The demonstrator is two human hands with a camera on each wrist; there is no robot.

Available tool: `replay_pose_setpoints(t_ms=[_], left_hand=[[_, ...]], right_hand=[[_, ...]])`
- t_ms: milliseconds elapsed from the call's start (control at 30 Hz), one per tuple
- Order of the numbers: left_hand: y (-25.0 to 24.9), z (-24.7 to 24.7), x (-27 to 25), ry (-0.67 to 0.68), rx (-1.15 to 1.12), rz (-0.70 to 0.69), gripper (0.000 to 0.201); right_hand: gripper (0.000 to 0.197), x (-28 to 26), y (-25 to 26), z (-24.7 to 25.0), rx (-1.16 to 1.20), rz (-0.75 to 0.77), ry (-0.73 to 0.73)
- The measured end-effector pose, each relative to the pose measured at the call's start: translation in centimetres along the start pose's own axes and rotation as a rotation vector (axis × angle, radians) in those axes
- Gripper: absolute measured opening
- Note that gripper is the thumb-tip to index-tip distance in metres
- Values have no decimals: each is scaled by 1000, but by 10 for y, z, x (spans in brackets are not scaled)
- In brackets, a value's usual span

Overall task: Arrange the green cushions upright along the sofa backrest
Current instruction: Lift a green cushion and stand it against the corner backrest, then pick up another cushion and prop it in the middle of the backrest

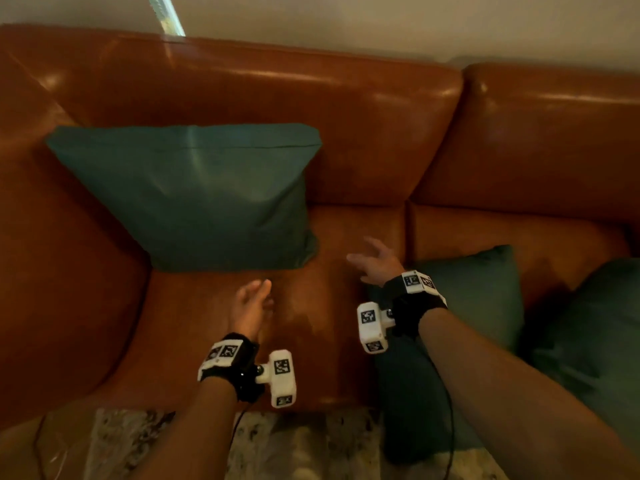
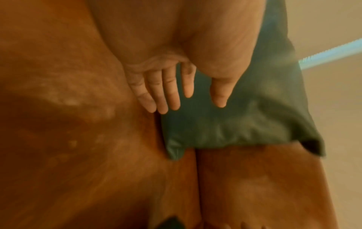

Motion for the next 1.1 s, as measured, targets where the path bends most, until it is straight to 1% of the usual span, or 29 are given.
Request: replay_pose_setpoints(t_ms=[67, 100, 167, 200, 300, 367, 400, 467, 533, 633, 667, 700, 767, 800, 867, 900, 1000, 1067, 1100], left_hand=[[25, -30, -18, 49, 47, 23, 28], [36, -46, -26, 77, 89, 35, 23], [60, -75, -41, 123, 152, 59, 13], [73, -90, -48, 145, 172, 69, 12], [101, -138, -75, 208, 261, 99, 29], [115, -168, -89, 230, 305, 125, 36], [123, -180, -92, 235, 311, 138, 42], [137, -201, -95, 236, 295, 154, 60], [152, -215, -94, 218, 279, 147, 78], [170, -225, -86, 129, 280, 127, 102], [173, -228, -84, 115, 275, 120, 104], [176, -231, -81, 99, 280, 120, 101], [176, -235, -76, 89, 281, 139, 95], [176, -234, -73, 99, 276, 152, 99], [174, -234, -67, 123, 269, 169, 112], [173, -233, -65, 134, 276, 173, 114], [165, -235, -65, 128, 291, 171, 104], [150, -237, -59, 96, 269, 168, 95], [139, -240, -55, 96, 245, 163, 95]], right_hand=[[53, -7, -25, 41, 13, -16, -65], [46, -8, -37, 63, 9, -17, -117], [40, -10, -61, 107, -2, -26, -233], [39, -9, -72, 130, 3, -36, -283], [38, -8, -102, 198, -7, -73, -384], [42, -3, -123, 235, -18, -99, -390], [46, 0, -134, 250, -22, -112, -385], [60, 6, -149, 275, -60, -124, -386], [82, 12, -159, 294, -148, -134, -395], [114, 24, -172, 320, -211, -233, -341], [124, 29, -176, 327, -207, -268, -309], [132, 35, -180, 330, -180, -292, -273], [143, 46, -187, 329, -69, -294, -211], [146, 52, -192, 328, -6, -281, -193], [141, 59, -194, 325, 102, -269, -157], [132, 58, -190, 323, 139, -257, -137], [87, 45, -169, 323, 192, -209, -80], [72, 42, -153, 324, 247, -136, -82], [67, 40, -141, 324, 275, -92, -83]])
Point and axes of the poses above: each hand's wrist, its own x-axis towards the middle knuckle, its own z-axis out of the back of the hand, y = z × x, the point moved 2 cm from there along x, towards the middle knuckle, and after that the axes turned 1 degree about -x, right-handed, at the moved point
